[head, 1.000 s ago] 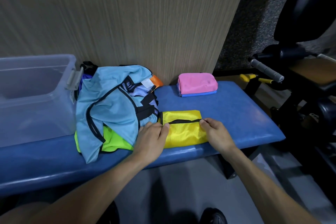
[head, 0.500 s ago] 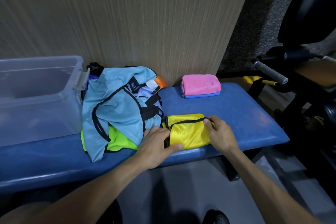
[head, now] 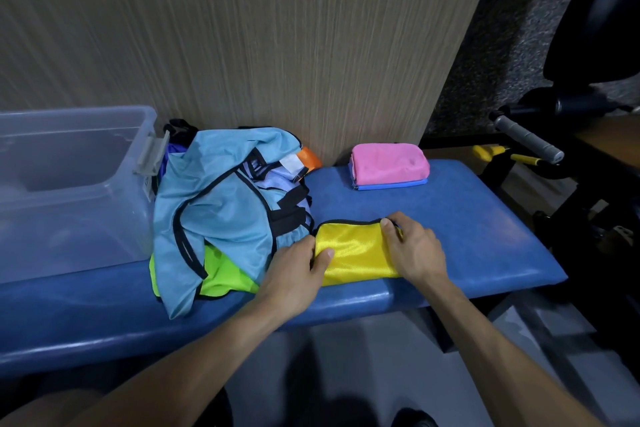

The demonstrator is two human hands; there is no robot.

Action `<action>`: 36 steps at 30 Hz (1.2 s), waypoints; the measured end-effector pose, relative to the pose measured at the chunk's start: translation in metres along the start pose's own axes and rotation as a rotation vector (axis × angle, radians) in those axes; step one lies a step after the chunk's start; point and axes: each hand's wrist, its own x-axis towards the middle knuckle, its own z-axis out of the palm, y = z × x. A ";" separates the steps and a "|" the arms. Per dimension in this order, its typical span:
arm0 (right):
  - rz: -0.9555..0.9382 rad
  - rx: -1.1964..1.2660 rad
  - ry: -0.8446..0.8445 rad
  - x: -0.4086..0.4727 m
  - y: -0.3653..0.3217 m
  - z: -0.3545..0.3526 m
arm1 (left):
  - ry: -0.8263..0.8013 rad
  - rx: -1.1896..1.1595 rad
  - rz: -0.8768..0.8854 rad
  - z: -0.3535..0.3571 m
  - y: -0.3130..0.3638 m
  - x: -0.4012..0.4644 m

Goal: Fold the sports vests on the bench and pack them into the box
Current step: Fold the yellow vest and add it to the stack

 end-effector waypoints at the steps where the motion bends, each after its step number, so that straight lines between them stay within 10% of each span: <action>1: 0.002 -0.051 0.003 0.000 -0.001 0.002 | -0.002 0.026 -0.009 0.000 0.000 0.001; 13: 0.102 0.039 0.096 -0.007 -0.005 0.003 | 0.027 0.123 0.052 -0.018 0.004 0.047; 22: 0.362 0.602 -0.320 0.028 0.010 -0.040 | 0.105 0.118 0.099 -0.006 -0.006 0.042; 36: 0.321 0.590 -0.339 0.032 0.008 -0.033 | -0.007 -0.675 -0.283 -0.019 0.004 0.059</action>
